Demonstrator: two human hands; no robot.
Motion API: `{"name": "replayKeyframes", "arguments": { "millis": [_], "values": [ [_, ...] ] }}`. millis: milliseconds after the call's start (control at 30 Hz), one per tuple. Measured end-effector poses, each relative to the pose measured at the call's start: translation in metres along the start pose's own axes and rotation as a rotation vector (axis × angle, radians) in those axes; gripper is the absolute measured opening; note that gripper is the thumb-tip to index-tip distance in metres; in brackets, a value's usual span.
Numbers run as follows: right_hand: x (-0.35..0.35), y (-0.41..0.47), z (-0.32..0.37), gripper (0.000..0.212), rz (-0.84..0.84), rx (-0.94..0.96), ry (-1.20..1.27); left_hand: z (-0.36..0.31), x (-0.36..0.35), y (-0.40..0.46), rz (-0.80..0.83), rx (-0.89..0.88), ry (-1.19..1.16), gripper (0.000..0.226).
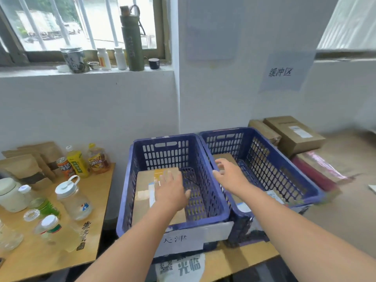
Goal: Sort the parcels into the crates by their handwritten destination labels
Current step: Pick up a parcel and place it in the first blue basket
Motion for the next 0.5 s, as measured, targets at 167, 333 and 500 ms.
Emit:
{"name": "replayKeyframes", "arguments": {
  "millis": [167, 333, 500],
  "values": [
    [0.108, -0.044, -0.039, 0.043, -0.315, 0.002, 0.098, -0.104, 0.032, -0.033, -0.086, -0.155, -0.074, 0.083],
    [0.199, -0.100, -0.106, 0.050, -0.506, -0.031, 0.080, -0.213, 0.052, -0.072, -0.157, -0.250, -0.179, 0.081],
    [0.261, -0.164, -0.191, 0.052, -0.597, -0.097, 0.060, -0.319, 0.040, -0.115, -0.041, -0.323, -0.517, 0.080]
  ]
}}
Point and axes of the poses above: each hand's wrist, its own y-axis towards the middle knuckle, its own x-axis out of the back of the hand, z = x × y, the point moved 9 cm from there along y, towards the middle knuckle, and after that the axes turned 15 degrees about x, right-handed, at the moved point
